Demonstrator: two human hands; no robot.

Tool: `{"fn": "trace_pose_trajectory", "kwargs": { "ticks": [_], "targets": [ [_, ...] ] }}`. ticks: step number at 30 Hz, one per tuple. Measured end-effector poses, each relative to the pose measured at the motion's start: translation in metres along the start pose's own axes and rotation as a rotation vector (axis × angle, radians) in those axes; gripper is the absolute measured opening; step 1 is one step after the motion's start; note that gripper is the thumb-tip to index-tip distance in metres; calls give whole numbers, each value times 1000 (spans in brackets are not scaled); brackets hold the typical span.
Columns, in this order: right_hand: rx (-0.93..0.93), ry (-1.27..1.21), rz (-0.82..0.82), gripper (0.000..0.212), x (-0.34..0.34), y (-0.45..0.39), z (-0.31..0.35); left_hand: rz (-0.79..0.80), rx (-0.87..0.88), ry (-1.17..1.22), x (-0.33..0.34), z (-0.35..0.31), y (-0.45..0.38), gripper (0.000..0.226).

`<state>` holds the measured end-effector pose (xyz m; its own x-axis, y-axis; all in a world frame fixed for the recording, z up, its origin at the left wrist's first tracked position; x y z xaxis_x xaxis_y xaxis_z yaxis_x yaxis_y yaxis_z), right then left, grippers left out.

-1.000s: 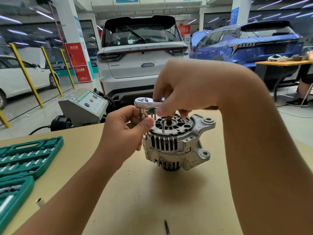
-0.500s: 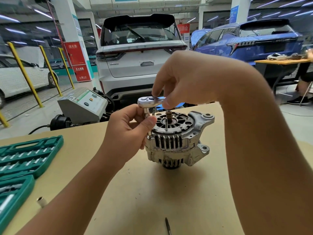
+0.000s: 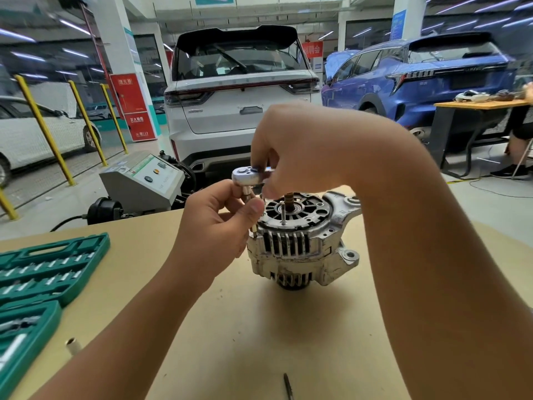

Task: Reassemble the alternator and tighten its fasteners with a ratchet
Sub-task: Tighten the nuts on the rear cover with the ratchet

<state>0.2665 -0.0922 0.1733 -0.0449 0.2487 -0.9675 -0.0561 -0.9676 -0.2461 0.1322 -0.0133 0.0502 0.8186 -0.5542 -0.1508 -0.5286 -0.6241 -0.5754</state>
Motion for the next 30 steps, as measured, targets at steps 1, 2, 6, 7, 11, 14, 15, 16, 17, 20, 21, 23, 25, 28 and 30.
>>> {"fn": "trace_pose_trajectory", "kwargs": {
  "ticks": [1,2,6,7,11,14,15,16,17,20,21,23,25,28,30],
  "targets": [
    [-1,9,6,28,0,1,1,-22,1,-24,0,1,-1,5],
    [0,9,9,28,-1,4,1,-32,4,-50,-1,0,-2,7],
    [-11,-99,-20,22,-3,13,0,13,7,-28,-2,-3,-1,5],
    [-10,-90,-32,18,-3,14,1,6,-5,-14,-2,-3,-2,9],
    [-51,-129,89,14,-10,27,6,-57,-37,-41,-3,2,-4,19],
    [-40,-166,102,13,-12,30,2,-26,-15,-29,-3,0,-2,11],
    [-22,-147,48,15,-11,26,0,4,-6,-10,-3,-1,-1,6],
    [-5,-122,-11,18,-9,23,0,29,-4,7,-2,-2,0,4],
    [5,-106,-40,19,-7,21,0,37,-5,6,-1,-3,0,9],
    [-16,-119,-22,4,-8,22,1,-3,-11,-41,2,-2,-1,17],
    [-31,-137,15,7,-9,24,-1,-15,-5,-65,3,-2,-1,16],
    [-51,-171,69,16,-13,28,-5,-16,1,-102,2,-4,-1,16],
    [-38,-193,49,18,-12,27,-10,23,-7,-93,-1,-5,-1,18],
    [-11,-170,39,8,-5,22,-9,51,-27,-56,-3,-4,-2,20],
    [-4,-250,90,25,-1,19,-7,54,-27,-48,-3,-3,-3,11]
  ]
}}
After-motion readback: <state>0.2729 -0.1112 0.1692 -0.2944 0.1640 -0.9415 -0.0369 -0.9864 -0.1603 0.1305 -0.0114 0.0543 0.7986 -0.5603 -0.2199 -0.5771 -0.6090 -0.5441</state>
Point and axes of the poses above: each hand's wrist, its own y-axis away from the middle knuckle, its own x-axis out of the palm, z = x × y, the point moved 2 cm from there along -y, towards the middle knuckle, and after that the axes turned 2 degrees about z, right-handed, at the moved point
